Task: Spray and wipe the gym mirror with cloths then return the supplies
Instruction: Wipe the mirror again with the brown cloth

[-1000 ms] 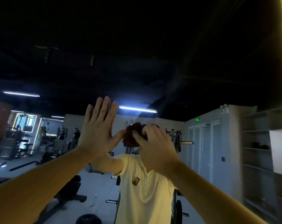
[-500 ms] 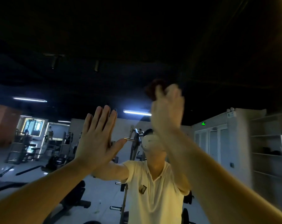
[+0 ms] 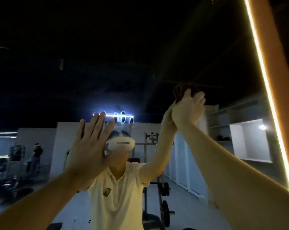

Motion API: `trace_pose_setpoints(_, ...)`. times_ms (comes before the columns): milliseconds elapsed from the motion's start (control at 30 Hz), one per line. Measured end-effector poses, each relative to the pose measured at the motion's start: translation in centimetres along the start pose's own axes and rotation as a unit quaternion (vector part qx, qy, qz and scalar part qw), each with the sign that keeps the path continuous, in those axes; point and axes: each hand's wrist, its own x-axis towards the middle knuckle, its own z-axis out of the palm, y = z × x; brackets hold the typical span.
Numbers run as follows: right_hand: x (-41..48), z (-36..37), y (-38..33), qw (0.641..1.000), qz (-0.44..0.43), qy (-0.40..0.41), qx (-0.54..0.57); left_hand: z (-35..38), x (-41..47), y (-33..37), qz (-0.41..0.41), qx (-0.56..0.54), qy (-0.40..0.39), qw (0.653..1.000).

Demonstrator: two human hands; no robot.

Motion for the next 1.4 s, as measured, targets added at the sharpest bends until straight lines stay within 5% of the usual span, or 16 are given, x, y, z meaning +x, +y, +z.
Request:
trace_pose_setpoints(200,-7.2,-0.1,-8.2,0.982,-0.16,-0.031,0.099,0.5,-0.1,-0.5,0.001,-0.013,0.015,1.0)
trace_pose_setpoints(367,-8.8,-0.2,-6.5,0.921,-0.381,-0.044,0.076,0.4,-0.1,-0.6,0.009,-0.022,0.017,1.0)
trace_pose_setpoints(600,-3.2,-0.4,6.5,0.991,-0.133,0.001,0.034,0.0,0.0,-0.3,0.005,0.009,0.01,1.0)
trace_pose_setpoints(767,-4.9,0.5,4.0,0.995,-0.035,-0.015,0.092,-0.4,-0.1,0.2,-0.013,0.026,-0.01,1.0)
trace_pose_setpoints(900,-11.5,0.6,-0.3,0.975,-0.174,-0.046,0.131,-0.8,0.0,0.8,-0.035,0.043,-0.031,0.998)
trace_pose_setpoints(1100,-12.9,0.3,3.1,0.887,-0.433,-0.071,0.142,-1.3,-0.7,2.8,-0.087,0.053,-0.057,0.993)
trace_pose_setpoints(1300,-4.9,0.0,14.2,0.979,-0.188,-0.037,0.072,-1.2,-0.6,2.9,-0.095,0.048,-0.057,0.993)
trace_pose_setpoints(1400,-3.1,-0.6,13.8,0.996,-0.026,-0.031,0.083,-0.9,-0.7,2.7,-0.089,0.028,-0.046,0.995)
